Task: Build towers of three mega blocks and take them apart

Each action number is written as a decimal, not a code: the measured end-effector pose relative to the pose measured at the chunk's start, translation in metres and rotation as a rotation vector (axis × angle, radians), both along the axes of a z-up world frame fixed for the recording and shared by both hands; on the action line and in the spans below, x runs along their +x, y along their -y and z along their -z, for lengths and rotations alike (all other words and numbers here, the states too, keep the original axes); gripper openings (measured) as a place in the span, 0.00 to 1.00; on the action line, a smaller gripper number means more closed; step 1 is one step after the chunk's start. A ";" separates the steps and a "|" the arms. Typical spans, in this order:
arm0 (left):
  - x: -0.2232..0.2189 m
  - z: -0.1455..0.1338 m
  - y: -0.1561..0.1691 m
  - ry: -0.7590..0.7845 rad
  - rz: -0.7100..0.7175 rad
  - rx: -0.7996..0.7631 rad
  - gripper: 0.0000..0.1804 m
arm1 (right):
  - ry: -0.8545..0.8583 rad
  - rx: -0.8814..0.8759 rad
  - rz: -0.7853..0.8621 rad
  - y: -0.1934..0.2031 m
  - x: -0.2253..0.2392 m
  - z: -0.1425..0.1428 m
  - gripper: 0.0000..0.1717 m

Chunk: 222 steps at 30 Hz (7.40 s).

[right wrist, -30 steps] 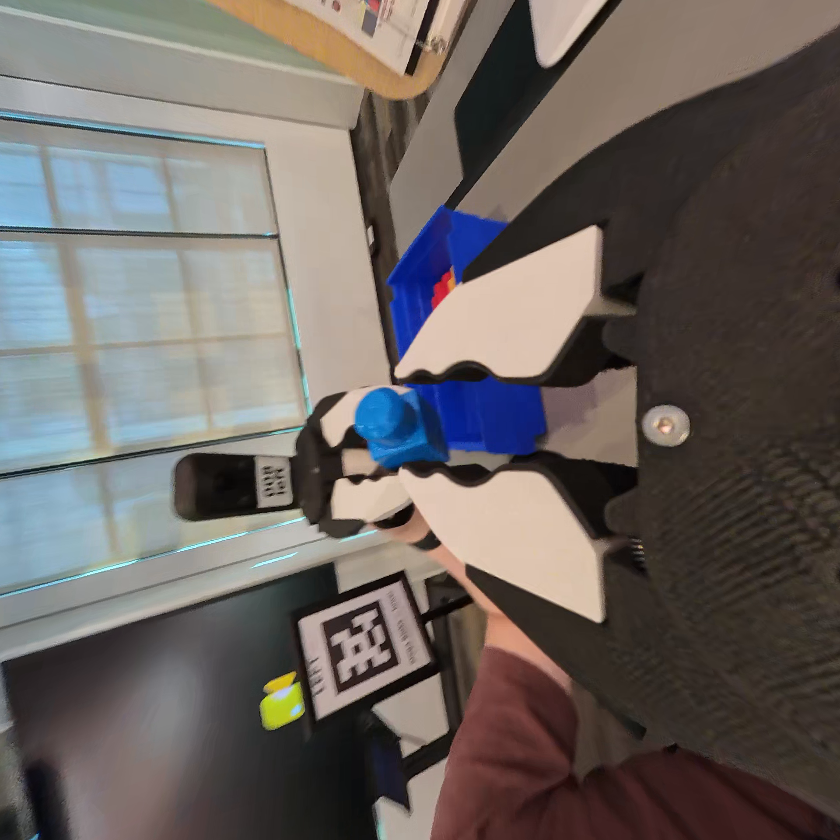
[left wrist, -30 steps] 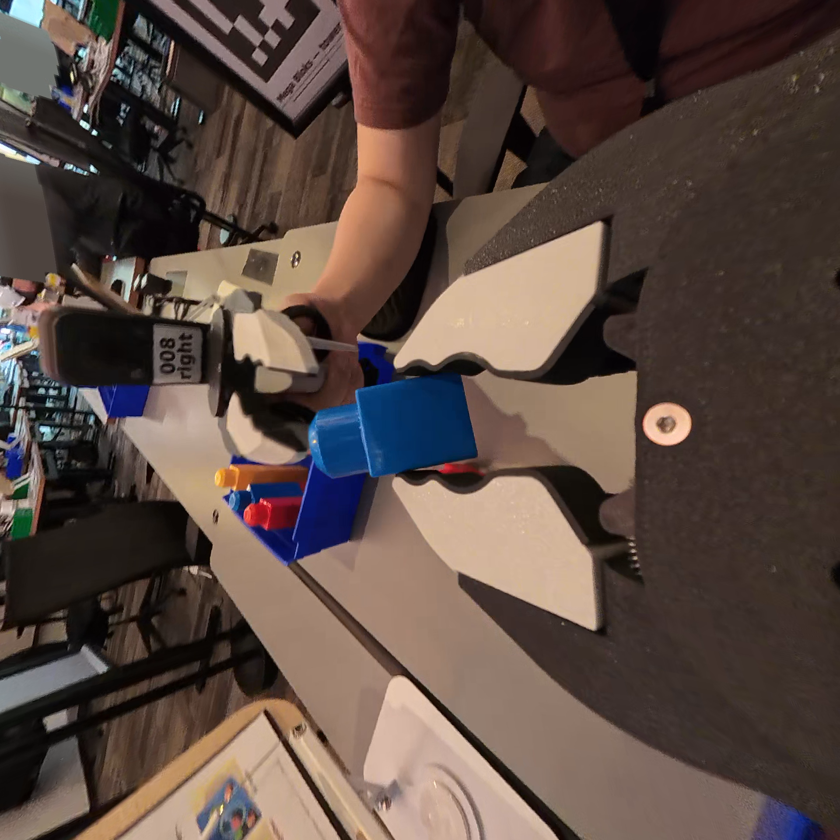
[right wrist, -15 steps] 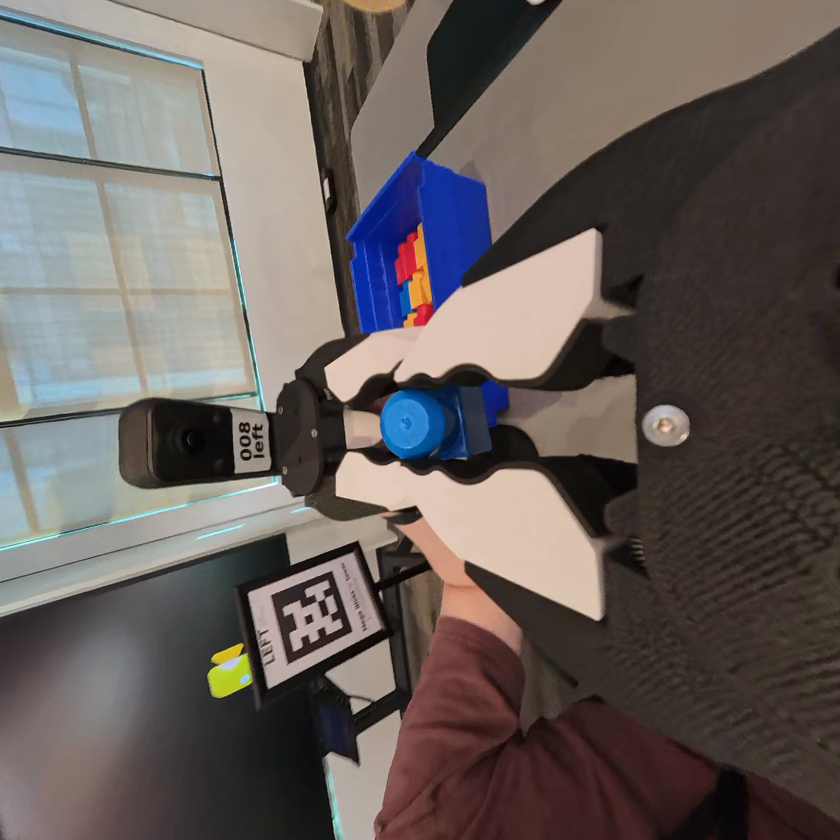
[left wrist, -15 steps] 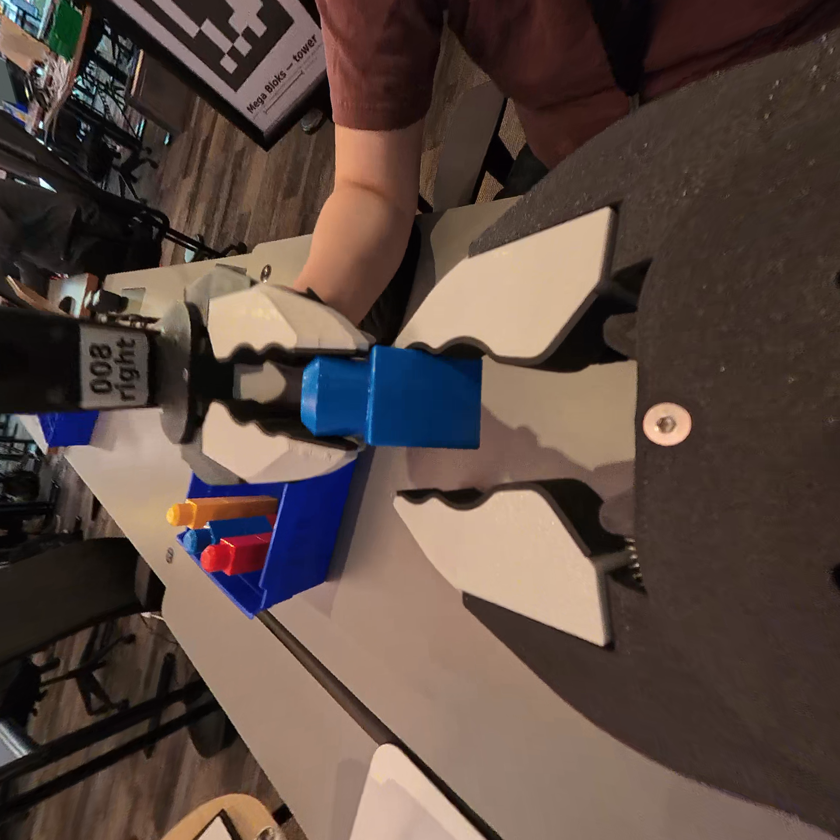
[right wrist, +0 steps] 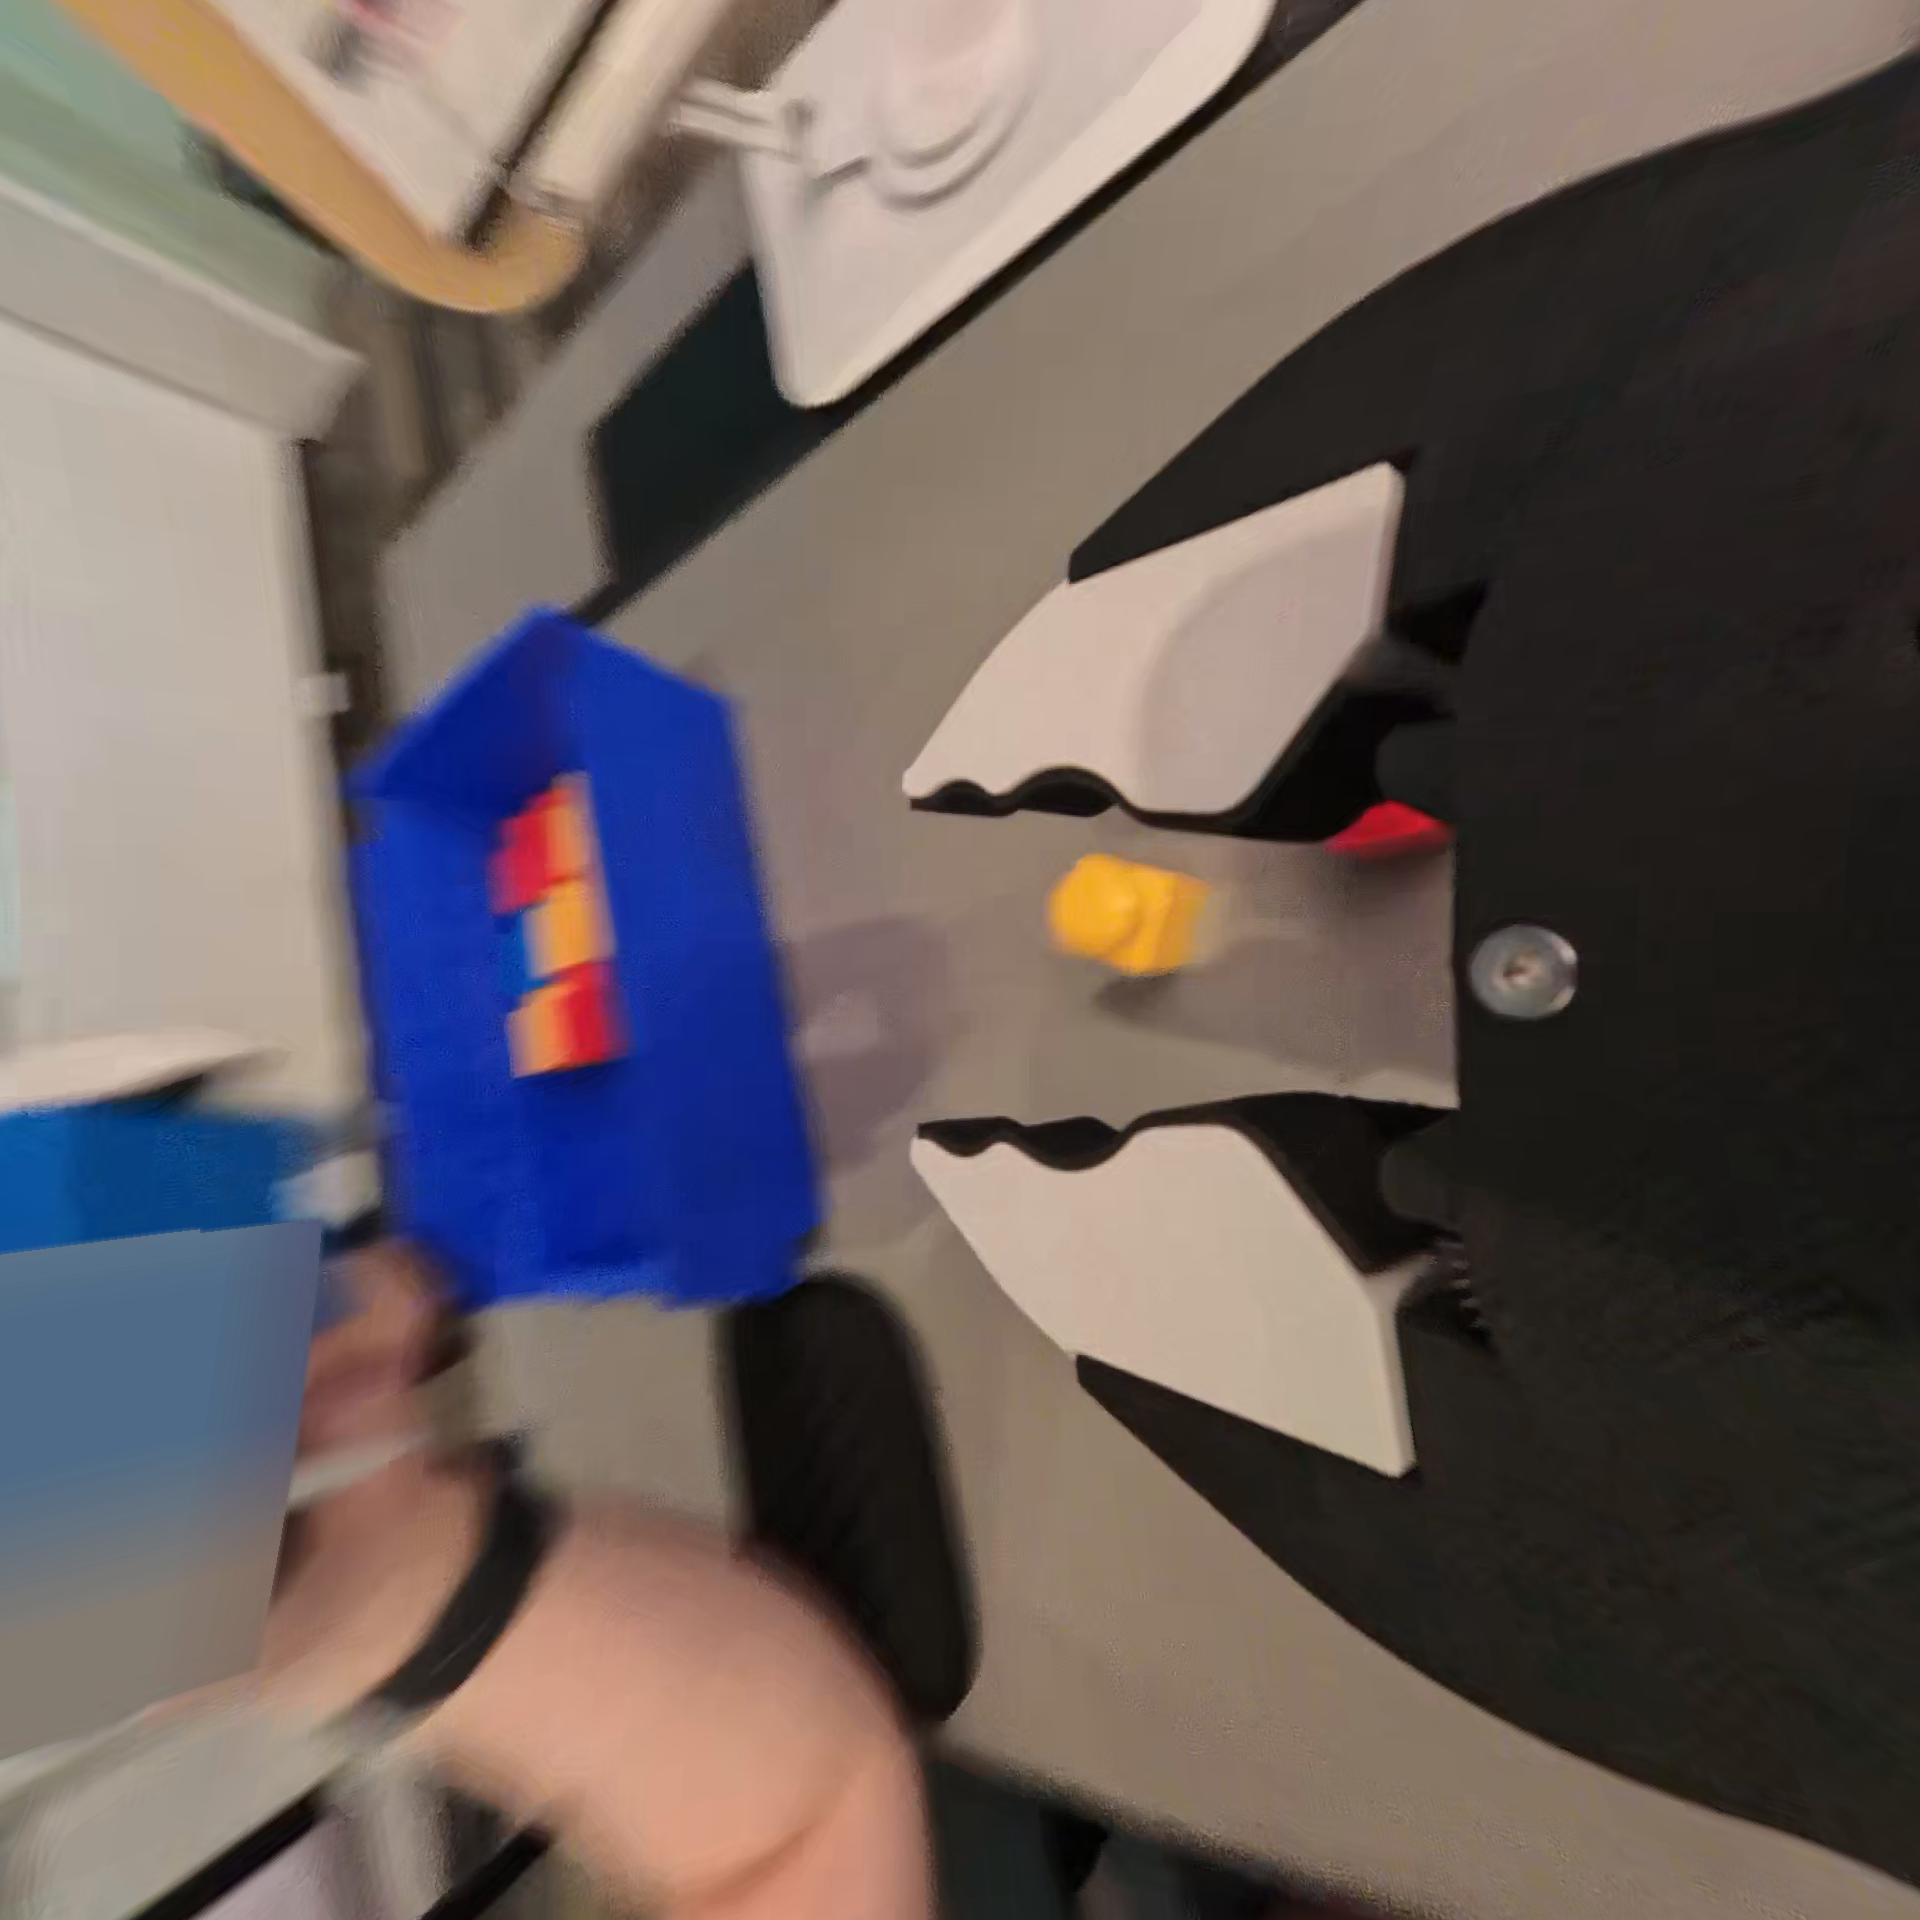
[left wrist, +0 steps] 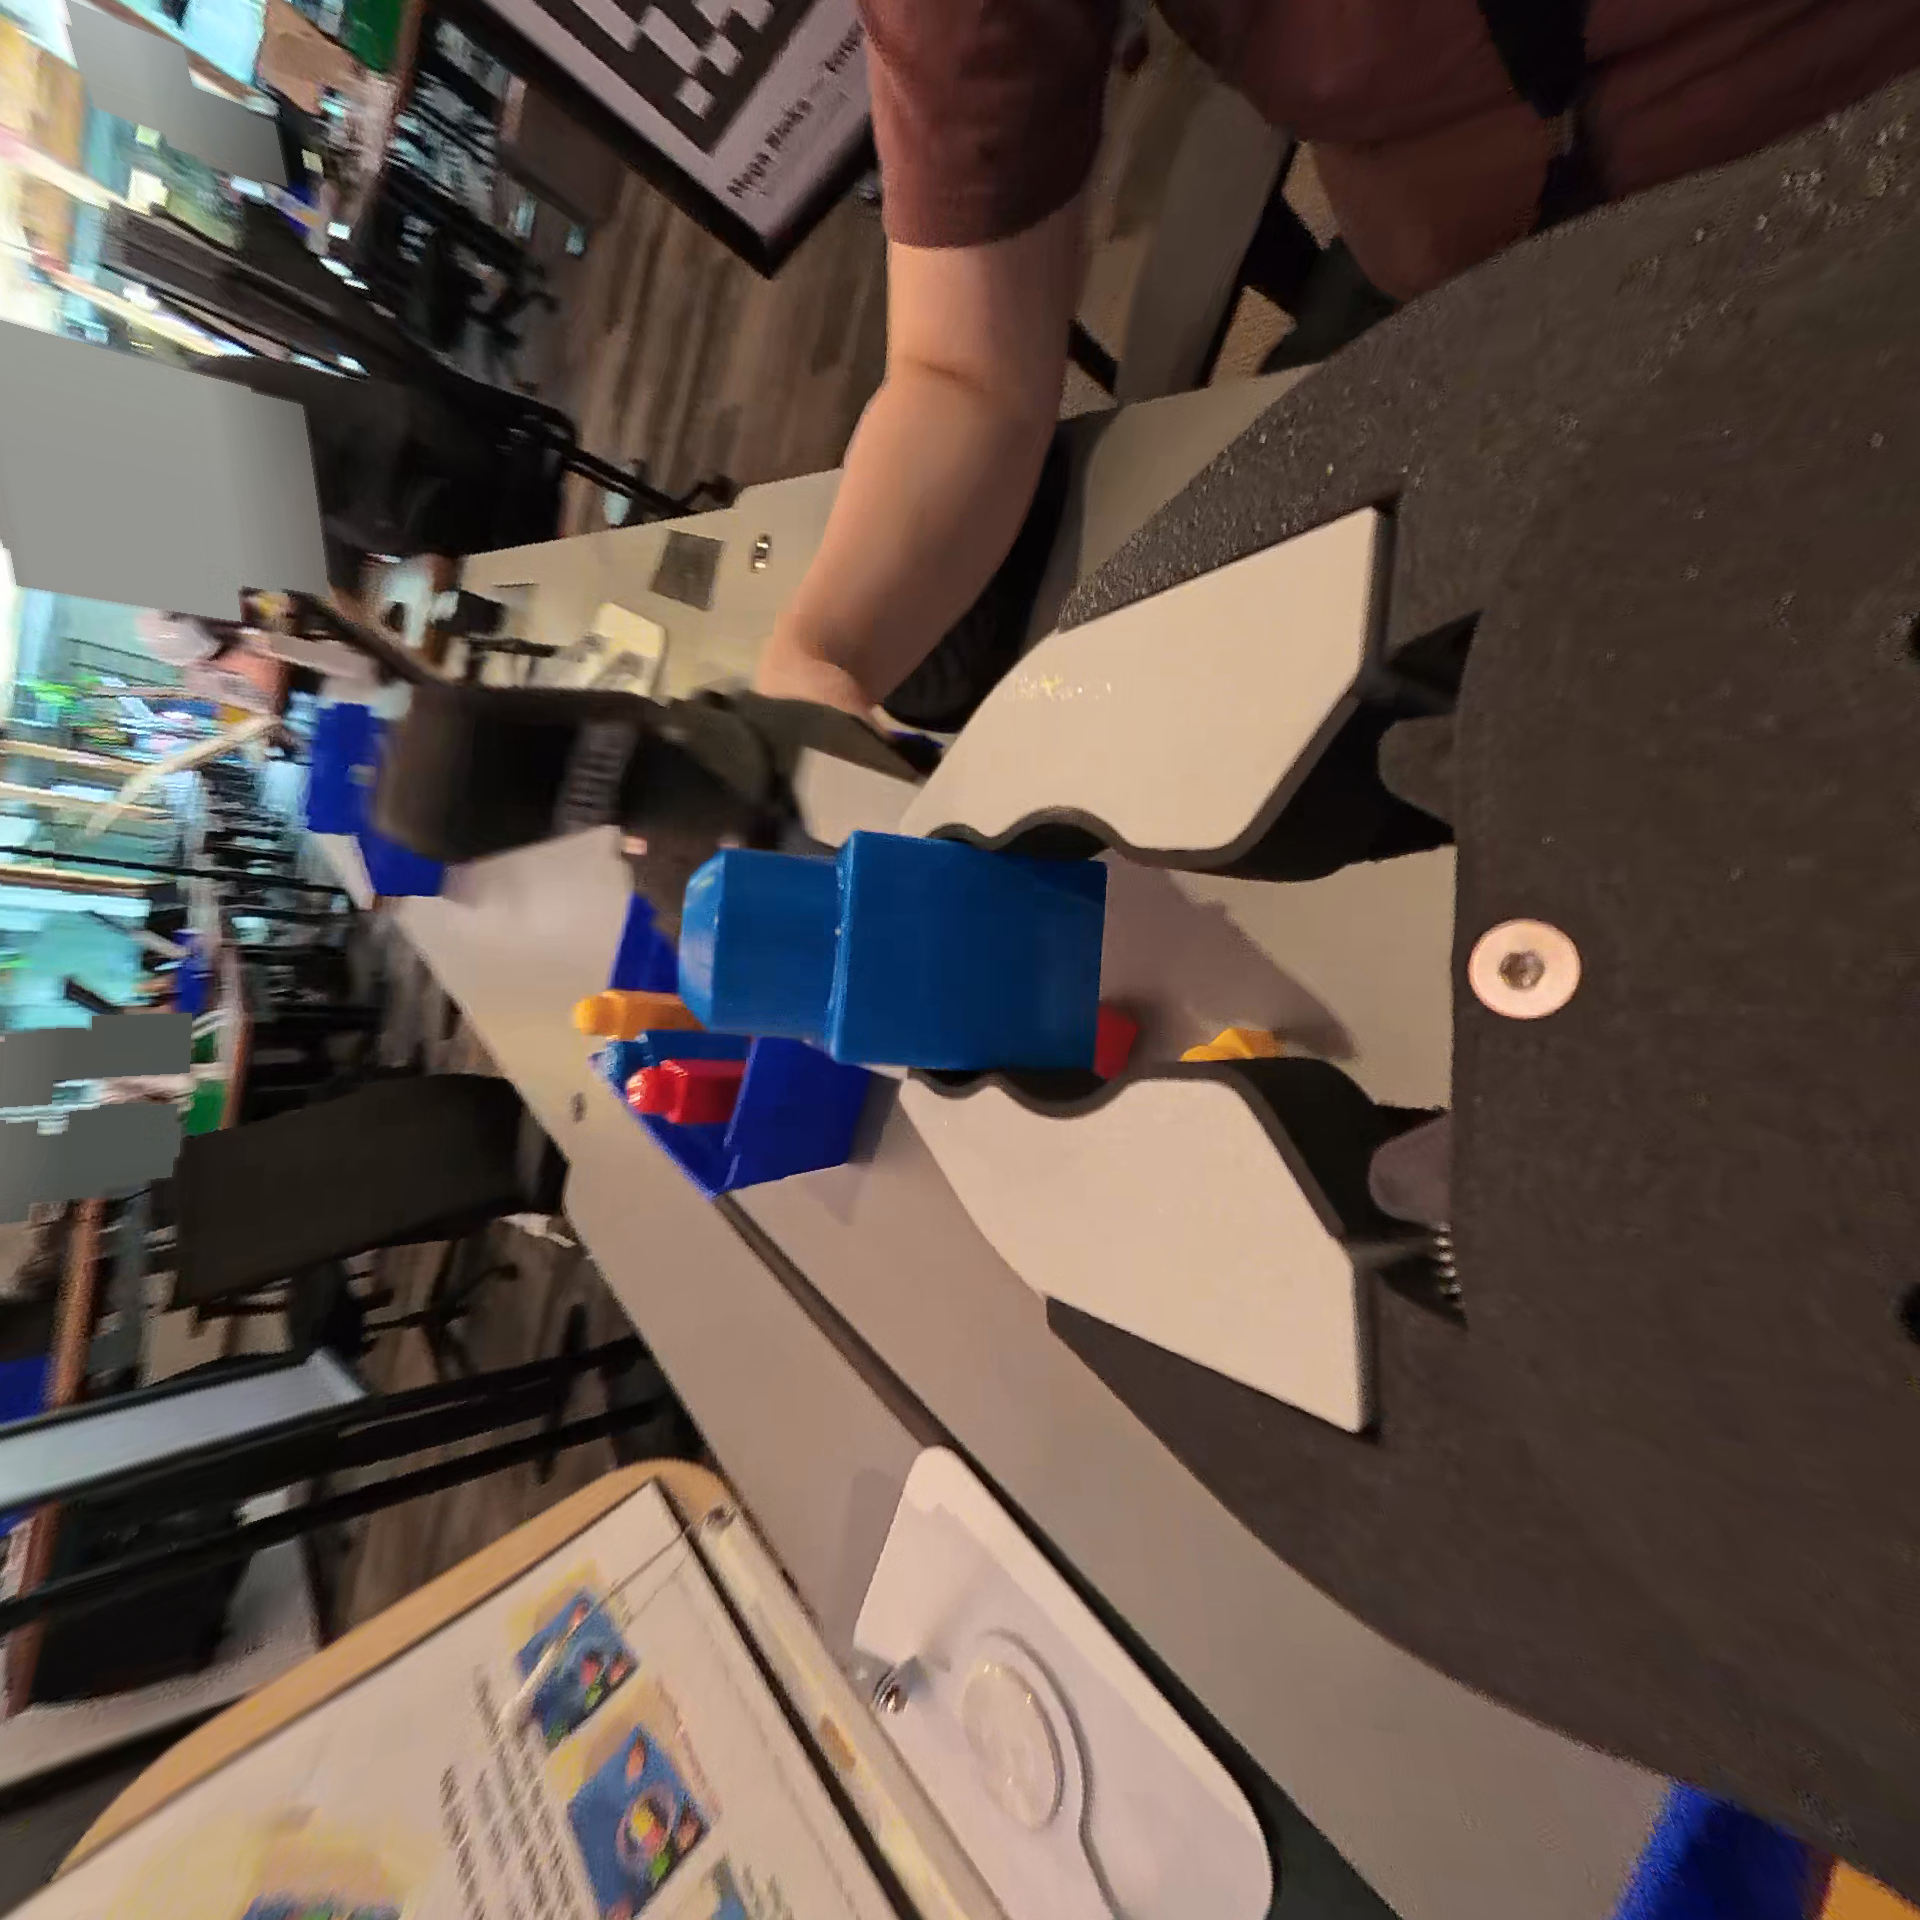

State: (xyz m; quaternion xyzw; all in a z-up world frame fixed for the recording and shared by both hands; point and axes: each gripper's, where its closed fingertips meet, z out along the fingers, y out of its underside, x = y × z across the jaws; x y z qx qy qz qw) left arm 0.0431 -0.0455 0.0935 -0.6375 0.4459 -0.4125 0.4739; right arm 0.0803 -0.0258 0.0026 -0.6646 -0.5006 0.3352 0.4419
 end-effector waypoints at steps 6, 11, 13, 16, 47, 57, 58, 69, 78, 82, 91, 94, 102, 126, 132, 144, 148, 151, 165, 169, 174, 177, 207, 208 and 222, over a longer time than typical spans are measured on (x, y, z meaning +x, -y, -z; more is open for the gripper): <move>-0.045 -0.037 -0.002 0.201 -0.038 0.026 0.20 | 0.344 -0.127 0.160 -0.018 -0.006 0.082 0.30; -0.058 -0.044 -0.005 0.231 -0.071 0.037 0.20 | 0.401 -0.199 0.300 -0.024 -0.007 0.105 0.34; -0.059 -0.043 -0.005 0.220 -0.078 0.040 0.20 | 0.414 -0.229 0.313 -0.022 -0.011 0.115 0.33; -0.057 -0.044 -0.005 0.221 -0.074 0.039 0.21 | 0.463 -0.237 0.321 -0.022 -0.013 0.132 0.31; 0.084 0.063 0.018 0.022 0.239 -0.158 0.20 | -0.391 -0.254 -0.091 0.023 0.059 -0.095 0.22; 0.093 0.072 0.037 -0.053 0.313 -0.159 0.20 | -0.245 -0.244 -0.182 0.040 0.054 -0.077 0.22; 0.094 0.074 0.037 -0.066 0.313 -0.154 0.20 | -0.234 -0.246 -0.185 0.041 0.055 -0.075 0.22; 0.094 0.076 0.045 -0.126 0.319 -0.143 0.20 | -0.135 -0.249 -0.216 0.050 0.052 -0.061 0.22; 0.092 0.073 0.041 -0.086 0.316 -0.194 0.20 | -0.220 -0.273 -0.207 0.044 0.047 -0.068 0.22; 0.092 0.067 0.040 -0.032 0.319 -0.233 0.20 | -0.307 -0.271 -0.195 0.038 0.041 -0.076 0.22; 0.092 0.060 0.044 0.041 0.371 -0.355 0.20 | -0.348 -0.219 -0.200 0.037 0.037 -0.082 0.22; 0.089 0.056 0.043 0.069 0.379 -0.379 0.20 | -0.366 -0.181 -0.173 0.036 0.033 -0.086 0.22; 0.087 0.049 0.040 0.080 0.338 -0.318 0.19 | -0.433 -0.238 -0.171 0.036 0.028 -0.090 0.22; 0.087 0.058 0.039 -0.005 0.308 -0.305 0.19 | -0.421 -0.229 -0.168 0.035 0.021 -0.084 0.22; 0.091 0.063 0.044 -0.018 0.343 -0.305 0.19 | -0.396 -0.224 -0.182 0.038 0.019 -0.081 0.22; 0.091 0.066 0.042 -0.023 0.329 -0.318 0.20 | -0.341 -0.211 -0.175 0.039 0.019 -0.076 0.22; 0.091 0.062 0.042 0.025 0.351 -0.357 0.21 | -0.329 -0.223 -0.169 0.039 0.017 -0.073 0.22; 0.090 0.063 0.040 -0.004 0.333 -0.317 0.20 | -0.334 -0.224 -0.179 0.039 0.016 -0.073 0.22; 0.089 0.077 0.039 -0.056 0.329 -0.396 0.22 | -0.354 -0.234 -0.157 0.032 0.017 -0.071 0.22; 0.089 0.079 0.041 -0.082 0.336 -0.347 0.20 | -0.366 -0.249 -0.175 0.034 0.017 -0.072 0.22; 0.089 0.076 0.046 -0.085 0.355 -0.331 0.20 | -0.383 -0.237 -0.199 0.039 0.015 -0.076 0.22; 0.089 0.079 0.053 -0.106 0.391 -0.347 0.20 | -0.367 -0.255 -0.220 0.043 0.014 -0.072 0.22; -0.005 0.009 0.015 0.048 0.181 -0.153 0.20 | 0.487 -0.152 0.150 -0.037 0.083 0.100 0.40; -0.005 0.008 0.015 0.046 0.182 -0.151 0.20 | 0.510 -0.146 0.152 -0.038 0.082 0.105 0.40; 0.014 0.033 0.021 -0.047 0.241 -0.215 0.20 | 0.796 -0.103 0.132 -0.034 0.088 0.154 0.23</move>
